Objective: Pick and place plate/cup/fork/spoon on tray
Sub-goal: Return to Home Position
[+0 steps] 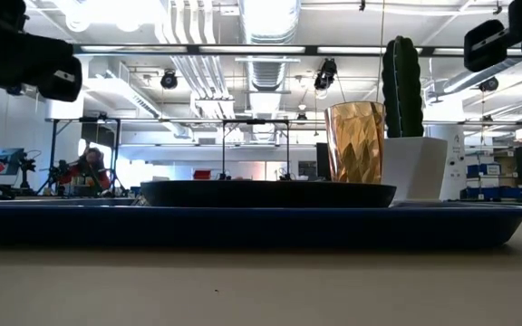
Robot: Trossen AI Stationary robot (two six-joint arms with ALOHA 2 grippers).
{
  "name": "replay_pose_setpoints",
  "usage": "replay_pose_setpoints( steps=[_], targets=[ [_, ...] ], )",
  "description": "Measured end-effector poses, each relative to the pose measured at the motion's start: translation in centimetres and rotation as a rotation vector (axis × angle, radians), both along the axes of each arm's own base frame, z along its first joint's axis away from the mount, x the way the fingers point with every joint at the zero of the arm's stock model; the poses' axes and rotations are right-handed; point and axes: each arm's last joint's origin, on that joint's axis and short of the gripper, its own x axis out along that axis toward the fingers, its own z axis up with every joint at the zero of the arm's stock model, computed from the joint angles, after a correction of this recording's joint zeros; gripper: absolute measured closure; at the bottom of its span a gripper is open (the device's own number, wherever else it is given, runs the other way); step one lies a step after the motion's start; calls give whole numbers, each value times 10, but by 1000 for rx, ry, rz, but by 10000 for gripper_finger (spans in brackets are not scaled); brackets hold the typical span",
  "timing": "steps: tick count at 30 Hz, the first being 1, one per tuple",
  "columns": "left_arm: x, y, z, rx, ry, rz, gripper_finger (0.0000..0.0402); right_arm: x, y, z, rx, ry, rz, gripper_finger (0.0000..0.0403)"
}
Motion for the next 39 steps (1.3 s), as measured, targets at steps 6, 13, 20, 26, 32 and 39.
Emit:
replay_pose_setpoints(
  steps=[6, 13, 20, 26, 32, 39],
  targets=[
    [2, -1, -4, 70, 32, 0, 387, 4, -7, -7, -72, 47, -190, 394],
    [5, -2, -9, 108, 82, -3, 387, 8, -11, -26, -56, 268, -308, 394],
    [8, -3, -13, 121, 122, -4, 387, 8, -11, -29, -67, 294, -308, 394],
    [9, -4, -15, 131, 147, -5, 387, 8, -11, -29, -49, 299, -305, 394],
    [10, -4, -17, 138, 162, -5, 387, 8, -11, -29, -49, 299, -305, 394],
    [10, -5, -18, 142, 172, -6, 387, 8, -11, -29, -48, 299, -305, 394]
  ],
)
